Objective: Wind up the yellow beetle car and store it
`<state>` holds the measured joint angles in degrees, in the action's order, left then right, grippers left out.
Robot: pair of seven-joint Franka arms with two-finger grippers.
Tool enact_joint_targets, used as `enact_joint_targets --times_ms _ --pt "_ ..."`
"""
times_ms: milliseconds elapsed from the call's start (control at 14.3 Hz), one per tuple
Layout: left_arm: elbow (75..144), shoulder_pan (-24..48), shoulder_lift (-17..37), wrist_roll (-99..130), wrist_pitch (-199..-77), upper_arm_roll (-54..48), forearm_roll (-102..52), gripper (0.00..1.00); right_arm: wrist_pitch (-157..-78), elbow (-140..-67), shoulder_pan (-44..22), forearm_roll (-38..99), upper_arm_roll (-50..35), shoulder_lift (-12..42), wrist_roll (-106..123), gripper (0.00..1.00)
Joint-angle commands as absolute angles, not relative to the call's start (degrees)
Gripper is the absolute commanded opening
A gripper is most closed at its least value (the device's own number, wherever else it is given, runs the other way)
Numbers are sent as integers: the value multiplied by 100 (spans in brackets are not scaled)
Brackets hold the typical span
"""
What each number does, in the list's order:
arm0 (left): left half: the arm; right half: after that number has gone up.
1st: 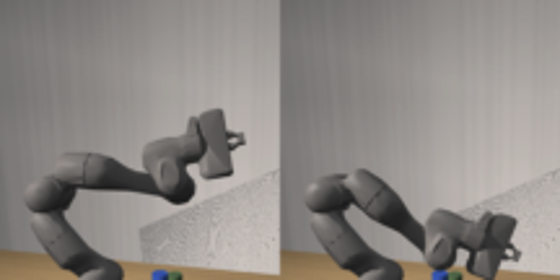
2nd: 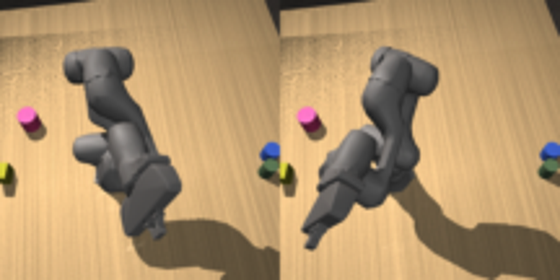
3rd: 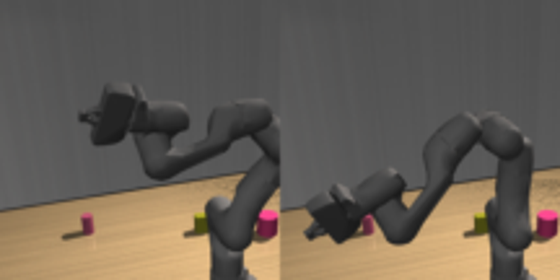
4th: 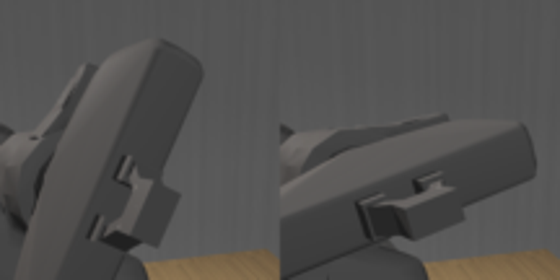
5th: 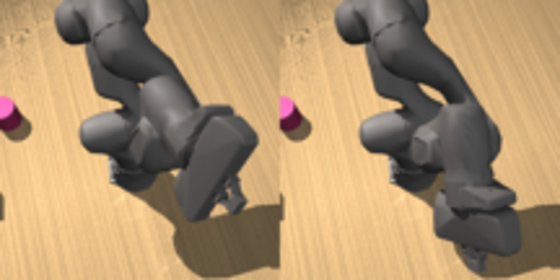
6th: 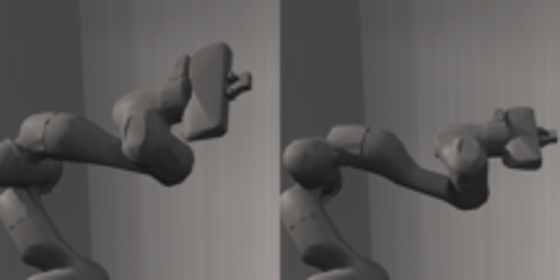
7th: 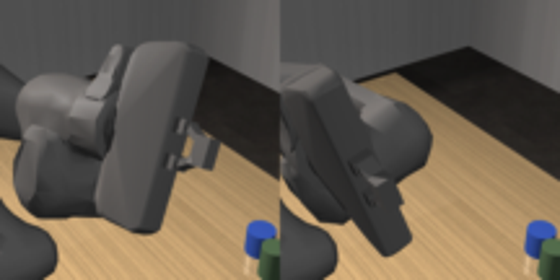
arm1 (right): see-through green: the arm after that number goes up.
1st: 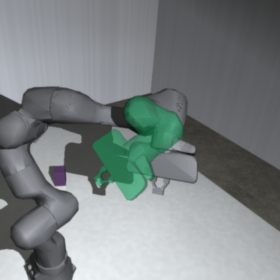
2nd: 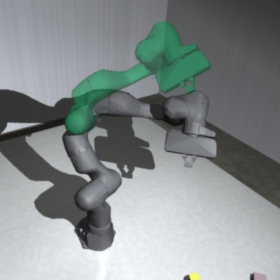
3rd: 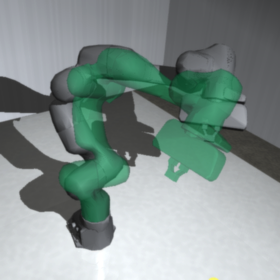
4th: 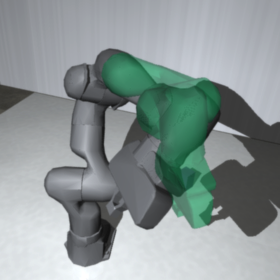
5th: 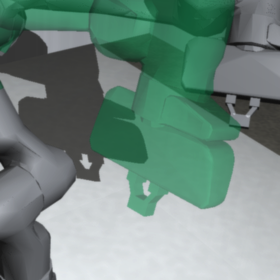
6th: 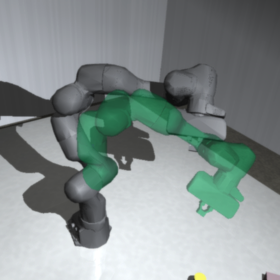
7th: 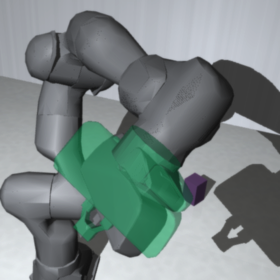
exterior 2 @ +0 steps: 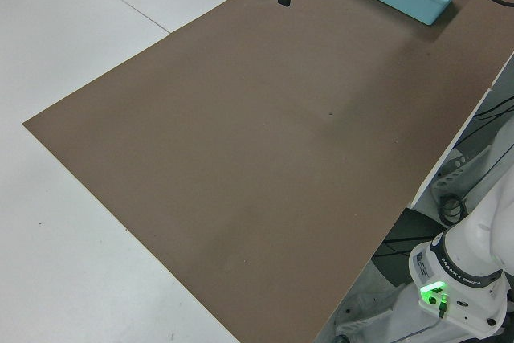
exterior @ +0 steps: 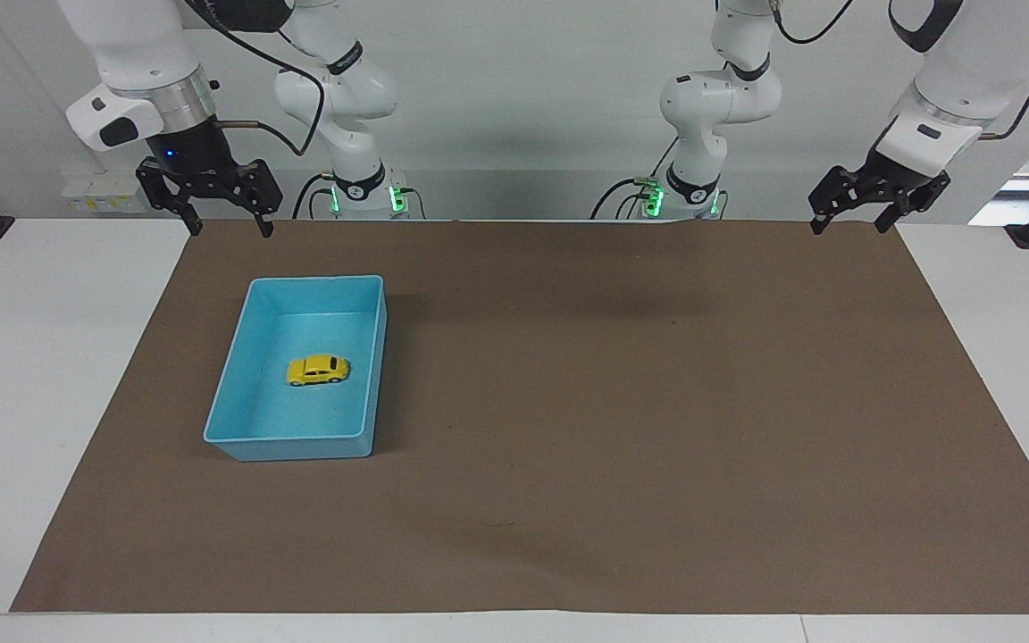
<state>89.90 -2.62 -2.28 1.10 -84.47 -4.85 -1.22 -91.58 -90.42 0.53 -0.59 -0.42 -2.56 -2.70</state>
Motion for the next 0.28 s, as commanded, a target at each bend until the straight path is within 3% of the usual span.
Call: enact_joint_targets --times_ms 0,209 --pt "8877 -360 -185 44 -8332 -536 -53 100 -9035 -8991 97 -53 -79 -281 -334 100" --pt "8877 -352 -185 53 -8306 -536 -44 100 -9035 -8991 97 -53 -88 -281 -325 100"
